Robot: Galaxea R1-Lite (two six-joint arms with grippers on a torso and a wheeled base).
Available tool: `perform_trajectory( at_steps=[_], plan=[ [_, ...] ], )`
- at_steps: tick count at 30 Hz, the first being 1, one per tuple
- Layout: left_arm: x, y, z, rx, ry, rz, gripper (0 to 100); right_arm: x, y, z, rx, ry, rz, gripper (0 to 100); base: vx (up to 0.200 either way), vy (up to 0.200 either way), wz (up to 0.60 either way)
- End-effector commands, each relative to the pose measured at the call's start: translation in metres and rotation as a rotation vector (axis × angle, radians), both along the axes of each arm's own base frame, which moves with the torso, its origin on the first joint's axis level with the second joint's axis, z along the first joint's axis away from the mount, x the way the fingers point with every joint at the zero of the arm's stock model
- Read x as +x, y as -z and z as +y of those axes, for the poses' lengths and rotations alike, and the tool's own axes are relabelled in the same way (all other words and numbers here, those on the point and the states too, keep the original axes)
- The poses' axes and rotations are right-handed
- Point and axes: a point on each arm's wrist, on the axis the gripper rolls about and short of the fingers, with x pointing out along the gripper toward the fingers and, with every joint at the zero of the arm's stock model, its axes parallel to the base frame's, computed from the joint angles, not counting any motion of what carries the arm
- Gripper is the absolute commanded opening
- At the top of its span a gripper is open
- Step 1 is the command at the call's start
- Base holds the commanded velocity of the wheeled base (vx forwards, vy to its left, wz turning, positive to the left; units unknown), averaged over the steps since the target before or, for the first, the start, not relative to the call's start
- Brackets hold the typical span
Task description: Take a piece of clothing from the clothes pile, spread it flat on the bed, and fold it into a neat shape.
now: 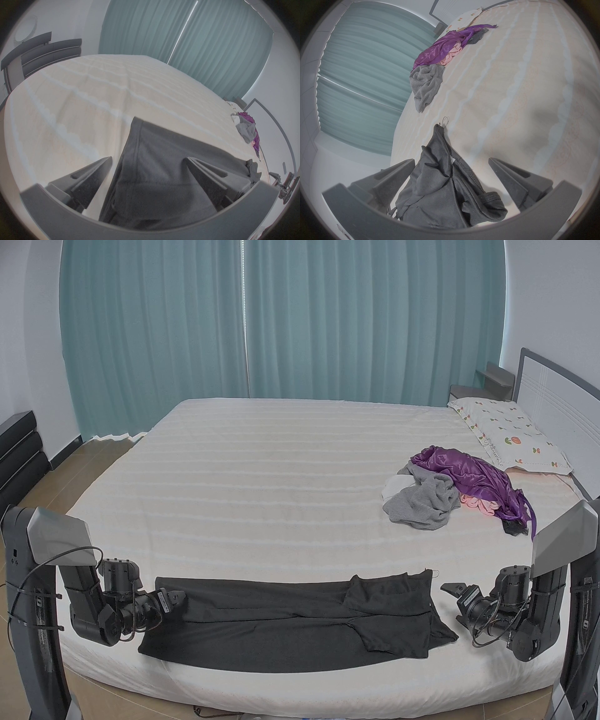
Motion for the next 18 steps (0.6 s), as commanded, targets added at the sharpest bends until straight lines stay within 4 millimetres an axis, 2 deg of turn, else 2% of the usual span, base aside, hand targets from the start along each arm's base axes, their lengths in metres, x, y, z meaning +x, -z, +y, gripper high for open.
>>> perform_trajectory(
  at_steps=[1,8,9,13,18],
  plan=[
    [-0.011,0.006,-0.002,-0.002,0.008,0.044,100,0.000,0.001,0.001,0.000,-0.003,-0.006,100,0.000,0.000,0.00],
    [-0.016,0.007,-0.004,-0.010,0.011,0.040,100,0.000,0.001,0.001,-0.001,-0.004,-0.004,100,0.000,0.000,0.00],
    [-0.019,0.007,-0.004,-0.009,0.012,0.047,0,0.000,0.001,0.001,-0.002,-0.005,-0.005,100,0.000,0.000,0.00],
    [-0.027,0.007,-0.008,-0.016,0.024,0.069,0,-0.001,0.001,0.001,-0.010,-0.010,-0.003,100,0.000,0.000,0.00],
    [-0.025,0.005,-0.010,-0.009,0.023,0.048,0,-0.001,0.001,0.001,-0.011,-0.011,-0.004,100,0.000,0.000,0.00]
  ],
)
